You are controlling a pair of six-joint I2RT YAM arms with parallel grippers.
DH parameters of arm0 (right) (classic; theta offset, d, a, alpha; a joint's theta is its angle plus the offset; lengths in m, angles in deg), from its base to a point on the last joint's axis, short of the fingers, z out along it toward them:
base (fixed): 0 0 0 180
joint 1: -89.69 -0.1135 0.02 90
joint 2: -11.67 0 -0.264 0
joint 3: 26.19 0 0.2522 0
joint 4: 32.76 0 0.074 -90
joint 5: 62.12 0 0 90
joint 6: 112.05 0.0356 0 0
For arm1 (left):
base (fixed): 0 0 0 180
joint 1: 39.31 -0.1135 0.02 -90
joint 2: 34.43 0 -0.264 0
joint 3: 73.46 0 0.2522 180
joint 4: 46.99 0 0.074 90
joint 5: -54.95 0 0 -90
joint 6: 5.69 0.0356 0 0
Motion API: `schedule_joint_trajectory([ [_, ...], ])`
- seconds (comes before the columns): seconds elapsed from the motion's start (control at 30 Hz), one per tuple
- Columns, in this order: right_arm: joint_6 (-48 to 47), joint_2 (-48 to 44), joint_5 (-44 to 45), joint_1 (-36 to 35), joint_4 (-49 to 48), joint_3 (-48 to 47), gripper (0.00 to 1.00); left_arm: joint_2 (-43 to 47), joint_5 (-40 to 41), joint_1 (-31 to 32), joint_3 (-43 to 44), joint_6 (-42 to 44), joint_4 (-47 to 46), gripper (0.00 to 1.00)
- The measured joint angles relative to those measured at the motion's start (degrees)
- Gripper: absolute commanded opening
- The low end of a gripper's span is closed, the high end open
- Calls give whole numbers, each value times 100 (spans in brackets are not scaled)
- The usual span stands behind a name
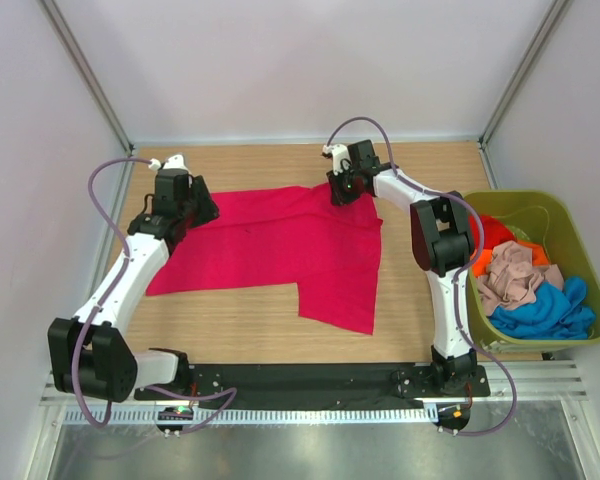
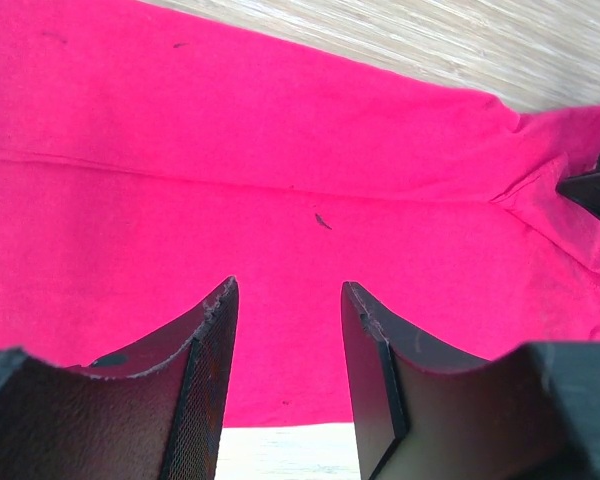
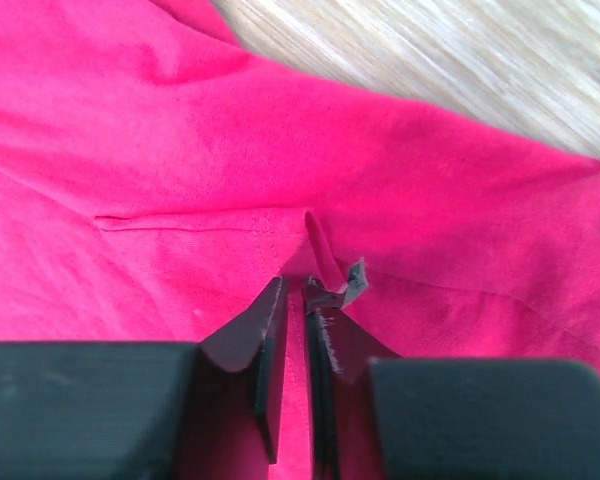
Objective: Fold and stack the t-shirts
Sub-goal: Fold the tshirt
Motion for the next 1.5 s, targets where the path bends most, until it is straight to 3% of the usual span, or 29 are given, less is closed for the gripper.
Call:
schedule_joint_trajectory([
  [0.1,2,0,-33,0,13,4,14,-13,-33,0,0,-11,0,47],
  [0.23,20,-22,-31,0,26,46,33,-13,-70,0,-2,-17,-2,47],
  [0.37,9,-22,-26,2,24,46,43,-13,-109,7,-2,-24,-4,48],
  [0.8,2,350,-400,131,177,-713,46,-107,-291,42,-2,-26,-103,48],
  [0.97,0,584,-551,160,247,-844,41,-138,-337,42,-2,-26,-114,48],
  [1.33,2,632,-857,160,188,-846,4,-138,-378,42,-2,-31,-131,48],
  [1.5,35,581,-896,160,153,-774,1,-138,-380,42,-2,-33,-131,48],
])
